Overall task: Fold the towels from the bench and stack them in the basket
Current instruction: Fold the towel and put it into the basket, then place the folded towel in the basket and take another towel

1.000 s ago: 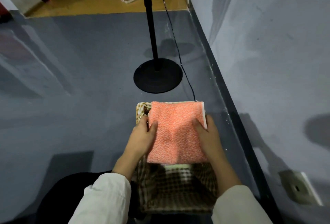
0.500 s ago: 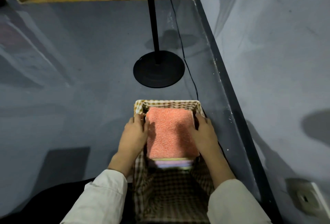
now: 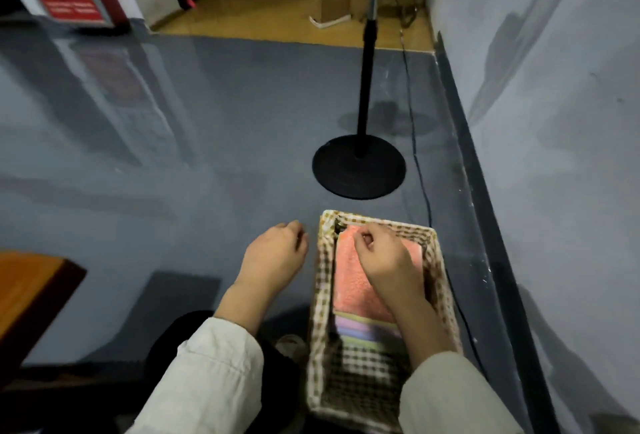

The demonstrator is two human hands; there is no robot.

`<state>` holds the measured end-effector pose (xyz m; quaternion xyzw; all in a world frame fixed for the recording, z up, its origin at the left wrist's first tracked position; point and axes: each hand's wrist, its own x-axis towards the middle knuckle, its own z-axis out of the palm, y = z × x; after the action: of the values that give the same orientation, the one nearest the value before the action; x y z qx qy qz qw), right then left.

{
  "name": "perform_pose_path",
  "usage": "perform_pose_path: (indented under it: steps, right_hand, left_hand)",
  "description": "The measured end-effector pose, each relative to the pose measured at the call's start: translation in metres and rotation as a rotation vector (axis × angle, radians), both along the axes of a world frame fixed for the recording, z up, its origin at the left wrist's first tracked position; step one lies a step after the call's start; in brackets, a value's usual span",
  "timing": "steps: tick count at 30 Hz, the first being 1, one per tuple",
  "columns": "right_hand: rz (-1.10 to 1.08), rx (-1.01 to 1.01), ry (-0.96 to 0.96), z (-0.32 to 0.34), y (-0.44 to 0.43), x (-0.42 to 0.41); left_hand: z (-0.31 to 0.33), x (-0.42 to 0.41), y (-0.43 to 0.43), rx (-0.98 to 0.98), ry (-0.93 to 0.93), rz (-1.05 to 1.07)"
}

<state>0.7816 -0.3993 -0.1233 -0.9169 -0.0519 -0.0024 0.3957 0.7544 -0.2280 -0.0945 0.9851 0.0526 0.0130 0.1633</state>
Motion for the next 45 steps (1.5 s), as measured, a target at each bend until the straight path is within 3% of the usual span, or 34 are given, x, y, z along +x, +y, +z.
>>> perform_pose_path:
  steps: [9, 19, 29, 45]
  right_hand:
    - [0.412, -0.058, -0.113, 0.056, 0.173, -0.046]
    - [1.004, -0.072, -0.173, 0.088, 0.353, -0.188]
    - [1.448, -0.135, -0.2, 0.088, 0.428, -0.339]
    - [1.839, -0.089, -0.138, 0.063, 0.478, -0.559]
  left_hand:
    - [0.065, -0.128, 0.161, 0.112, -0.087, 0.356]
    - [0.089, -0.349, 0.267, 0.154, -0.106, 0.887]
    - [0.069, -0.527, 0.263, 0.114, -0.085, 1.404]
    - [0.053, -0.727, 0.237, 0.012, -0.03, 1.796]
